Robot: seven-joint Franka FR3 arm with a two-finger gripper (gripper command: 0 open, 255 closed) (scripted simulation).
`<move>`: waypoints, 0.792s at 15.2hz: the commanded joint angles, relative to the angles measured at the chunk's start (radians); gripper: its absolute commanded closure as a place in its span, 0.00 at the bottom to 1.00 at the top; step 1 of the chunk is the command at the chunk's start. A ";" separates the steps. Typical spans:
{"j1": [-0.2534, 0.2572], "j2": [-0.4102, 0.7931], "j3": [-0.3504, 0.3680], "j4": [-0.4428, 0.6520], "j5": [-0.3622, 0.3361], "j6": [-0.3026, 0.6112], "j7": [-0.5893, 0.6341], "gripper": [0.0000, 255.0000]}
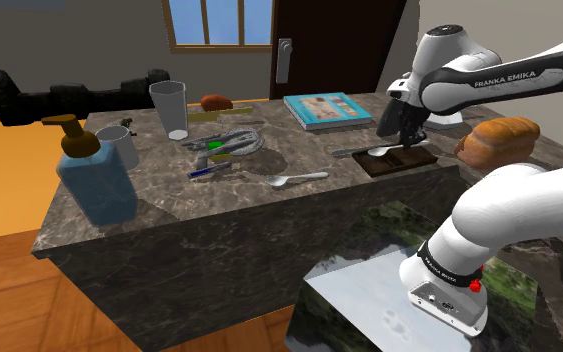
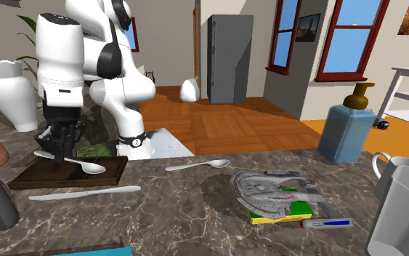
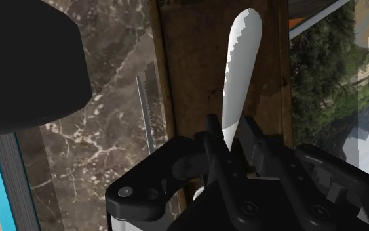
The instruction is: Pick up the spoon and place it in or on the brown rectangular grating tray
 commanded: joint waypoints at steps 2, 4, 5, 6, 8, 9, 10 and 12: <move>-0.002 0.007 -0.004 -0.009 -0.006 0.016 0.005 1.00; -0.002 0.007 -0.004 -0.009 -0.006 0.016 0.005 1.00; -0.002 0.007 -0.004 -0.009 -0.006 0.016 0.005 1.00; -0.002 0.007 -0.004 -0.009 -0.006 0.016 0.005 1.00; -0.002 0.007 -0.004 -0.009 -0.006 0.016 0.004 1.00; -0.002 0.007 -0.004 -0.009 -0.006 0.016 0.004 0.00; -0.002 0.007 -0.004 -0.009 -0.006 0.016 0.004 0.00; -0.002 0.007 -0.004 -0.009 -0.006 0.016 0.004 0.00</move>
